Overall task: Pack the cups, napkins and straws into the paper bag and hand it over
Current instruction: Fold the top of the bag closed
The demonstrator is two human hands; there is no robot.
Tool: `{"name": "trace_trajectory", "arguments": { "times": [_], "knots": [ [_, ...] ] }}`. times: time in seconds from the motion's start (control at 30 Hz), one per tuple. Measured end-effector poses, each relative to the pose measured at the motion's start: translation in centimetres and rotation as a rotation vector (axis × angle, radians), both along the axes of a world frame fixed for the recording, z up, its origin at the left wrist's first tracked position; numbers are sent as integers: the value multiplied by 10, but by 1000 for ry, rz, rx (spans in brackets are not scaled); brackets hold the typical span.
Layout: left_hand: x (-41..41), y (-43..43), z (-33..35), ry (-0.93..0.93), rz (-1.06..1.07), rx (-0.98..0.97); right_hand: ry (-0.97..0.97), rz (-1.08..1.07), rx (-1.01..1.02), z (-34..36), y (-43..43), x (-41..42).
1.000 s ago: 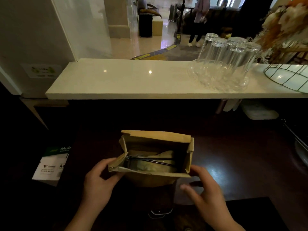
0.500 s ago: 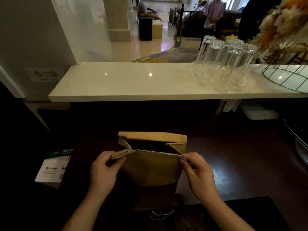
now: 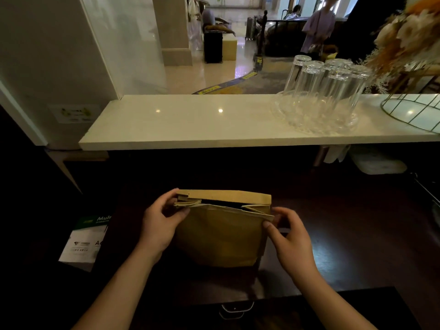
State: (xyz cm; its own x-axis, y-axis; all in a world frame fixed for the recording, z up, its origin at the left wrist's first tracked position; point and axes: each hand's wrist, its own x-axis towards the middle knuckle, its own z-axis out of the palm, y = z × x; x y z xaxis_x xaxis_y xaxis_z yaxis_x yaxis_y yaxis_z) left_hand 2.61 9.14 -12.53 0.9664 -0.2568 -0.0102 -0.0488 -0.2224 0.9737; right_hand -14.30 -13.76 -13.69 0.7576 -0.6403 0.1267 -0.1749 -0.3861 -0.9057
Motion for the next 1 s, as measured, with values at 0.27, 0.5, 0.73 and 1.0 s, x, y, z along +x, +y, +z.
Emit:
{"name": "trace_trajectory", "arguments": {
  "times": [0.27,0.5,0.73,1.0],
  "knots": [
    [-1,-10,-3,-77,46,-28,-11,107,160,-3,-11,12],
    [-5,-9,-1,-106,39,-46,-50,29,225,5,-10,21],
    [-7,3,12,66,-132,-200,-59,10,202,5,-11,21],
    [3,-5,12,-142,-58,98,-61,80,212,6,-16,20]
  ]
}}
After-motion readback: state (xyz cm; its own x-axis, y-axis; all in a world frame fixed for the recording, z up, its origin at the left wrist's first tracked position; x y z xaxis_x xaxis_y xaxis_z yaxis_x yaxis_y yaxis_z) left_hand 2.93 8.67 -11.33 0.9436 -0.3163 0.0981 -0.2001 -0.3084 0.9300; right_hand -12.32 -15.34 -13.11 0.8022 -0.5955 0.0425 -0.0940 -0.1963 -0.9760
